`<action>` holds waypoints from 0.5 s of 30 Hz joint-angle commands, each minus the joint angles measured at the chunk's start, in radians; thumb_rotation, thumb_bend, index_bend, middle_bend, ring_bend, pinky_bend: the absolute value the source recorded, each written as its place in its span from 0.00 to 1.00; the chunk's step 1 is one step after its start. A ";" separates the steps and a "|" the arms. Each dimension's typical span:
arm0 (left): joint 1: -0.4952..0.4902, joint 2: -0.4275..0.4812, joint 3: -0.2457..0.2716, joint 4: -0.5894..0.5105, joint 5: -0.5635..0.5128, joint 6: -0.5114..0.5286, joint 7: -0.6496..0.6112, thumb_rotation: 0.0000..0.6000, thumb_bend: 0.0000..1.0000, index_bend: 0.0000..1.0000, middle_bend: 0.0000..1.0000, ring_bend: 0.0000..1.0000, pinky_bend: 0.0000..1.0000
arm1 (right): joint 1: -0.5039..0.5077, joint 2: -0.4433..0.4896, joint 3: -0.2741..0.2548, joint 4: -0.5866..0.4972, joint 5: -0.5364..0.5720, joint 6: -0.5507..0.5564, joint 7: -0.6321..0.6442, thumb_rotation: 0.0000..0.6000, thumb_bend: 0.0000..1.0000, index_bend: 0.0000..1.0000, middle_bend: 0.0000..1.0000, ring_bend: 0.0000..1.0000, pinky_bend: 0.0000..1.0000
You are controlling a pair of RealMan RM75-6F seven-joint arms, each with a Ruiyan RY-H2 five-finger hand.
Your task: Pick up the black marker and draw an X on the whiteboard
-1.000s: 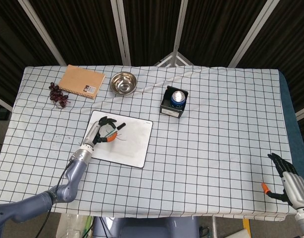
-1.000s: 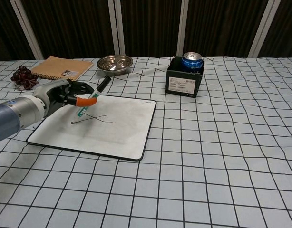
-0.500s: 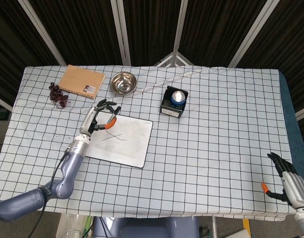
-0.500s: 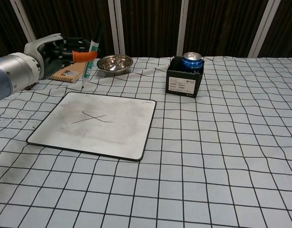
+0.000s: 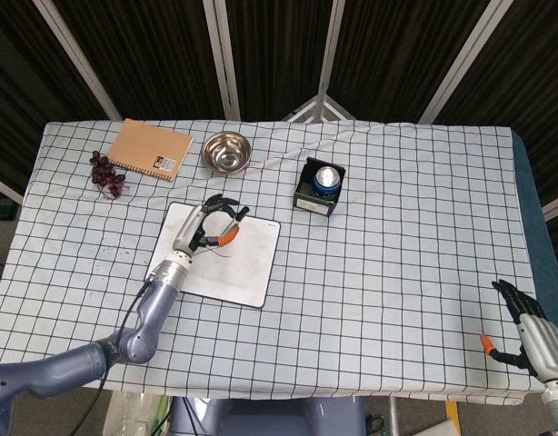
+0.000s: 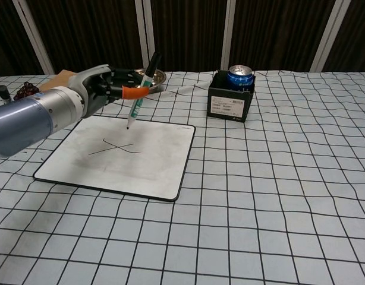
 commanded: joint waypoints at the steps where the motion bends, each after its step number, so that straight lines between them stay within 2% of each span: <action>1: -0.011 -0.028 0.010 0.038 -0.007 -0.009 0.005 1.00 0.50 0.74 0.24 0.00 0.00 | 0.001 0.001 0.000 0.000 0.001 -0.002 0.003 1.00 0.35 0.00 0.00 0.00 0.00; 15: -0.024 -0.077 0.024 0.135 0.021 -0.019 -0.020 1.00 0.50 0.74 0.24 0.00 0.00 | 0.003 0.002 0.000 0.000 -0.002 -0.006 0.014 1.00 0.35 0.00 0.00 0.00 0.00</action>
